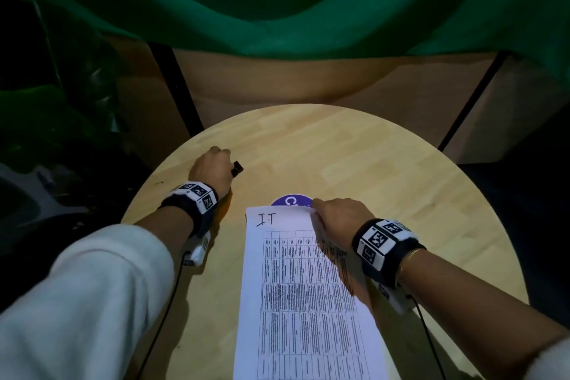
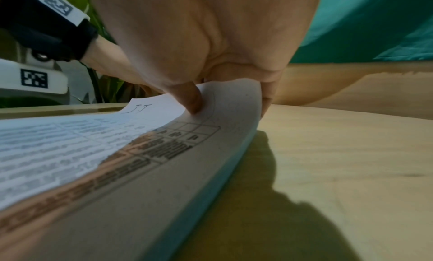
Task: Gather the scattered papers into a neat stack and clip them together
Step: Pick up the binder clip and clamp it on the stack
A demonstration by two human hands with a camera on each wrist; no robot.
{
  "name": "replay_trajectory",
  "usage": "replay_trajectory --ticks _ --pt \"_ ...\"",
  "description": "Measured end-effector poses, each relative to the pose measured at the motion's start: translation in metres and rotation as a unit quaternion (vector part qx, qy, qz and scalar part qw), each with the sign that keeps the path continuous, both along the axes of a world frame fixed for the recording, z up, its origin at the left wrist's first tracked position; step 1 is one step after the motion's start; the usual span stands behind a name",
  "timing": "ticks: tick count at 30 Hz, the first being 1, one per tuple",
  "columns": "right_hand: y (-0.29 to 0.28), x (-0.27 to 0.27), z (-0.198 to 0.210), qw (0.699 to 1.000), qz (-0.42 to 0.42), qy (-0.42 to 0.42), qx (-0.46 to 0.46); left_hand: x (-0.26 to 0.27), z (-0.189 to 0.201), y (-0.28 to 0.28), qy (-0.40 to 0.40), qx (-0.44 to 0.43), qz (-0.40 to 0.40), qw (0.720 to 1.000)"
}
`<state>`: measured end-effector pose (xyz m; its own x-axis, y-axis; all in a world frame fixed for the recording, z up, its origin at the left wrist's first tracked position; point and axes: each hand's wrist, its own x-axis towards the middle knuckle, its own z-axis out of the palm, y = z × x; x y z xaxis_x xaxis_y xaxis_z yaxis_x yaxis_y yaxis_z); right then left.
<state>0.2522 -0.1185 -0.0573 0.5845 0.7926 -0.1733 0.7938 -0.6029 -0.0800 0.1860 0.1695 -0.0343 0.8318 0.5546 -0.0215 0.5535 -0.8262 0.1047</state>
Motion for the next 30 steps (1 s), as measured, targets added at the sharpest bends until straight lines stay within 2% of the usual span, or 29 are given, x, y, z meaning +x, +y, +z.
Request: replay_trajectory --ticks 2,5,8,11,13,16,19,23,26,28,30 --pt "-0.001 0.0 -0.002 1.0 -0.005 0.002 0.008 -0.005 0.001 0.002 -0.039 -0.015 0.016 0.999" --pt "-0.004 -0.003 -0.005 1.0 -0.011 0.001 0.021 -0.019 0.018 -0.011 -0.127 -0.102 0.03 0.986" --pt "-0.006 -0.01 -0.006 1.0 -0.021 0.004 0.022 -0.047 0.045 -0.039 -0.199 -0.171 -0.015 0.965" --pt "-0.01 -0.021 -0.005 0.999 -0.03 0.01 0.021 -0.093 0.058 -0.08 -0.173 -0.19 -0.107 0.96" --pt "-0.014 -0.031 -0.005 0.999 -0.035 0.009 0.028 -0.121 0.051 -0.105 -0.132 -0.18 -0.148 0.964" --pt "-0.019 -0.051 -0.003 0.999 -0.036 0.009 0.033 -0.153 0.028 -0.136 -0.05 -0.105 -0.224 0.968" --pt "-0.022 -0.068 -0.005 0.998 -0.038 0.014 0.04 -0.174 0.008 -0.153 0.017 -0.008 -0.262 0.965" --pt "-0.03 -0.084 -0.009 0.998 -0.051 0.016 0.042 -0.193 0.016 -0.167 0.044 -0.103 -0.27 0.956" --pt "-0.034 -0.09 -0.009 0.997 -0.057 0.01 0.042 -0.198 0.019 -0.163 0.031 -0.197 -0.236 0.951" --pt "-0.035 -0.093 -0.01 0.997 -0.061 0.008 0.04 -0.199 0.018 -0.159 0.013 -0.27 -0.192 0.943" --pt "-0.036 -0.094 -0.011 0.997 -0.062 0.01 0.036 -0.2 0.016 -0.155 0.001 -0.362 -0.131 0.923"
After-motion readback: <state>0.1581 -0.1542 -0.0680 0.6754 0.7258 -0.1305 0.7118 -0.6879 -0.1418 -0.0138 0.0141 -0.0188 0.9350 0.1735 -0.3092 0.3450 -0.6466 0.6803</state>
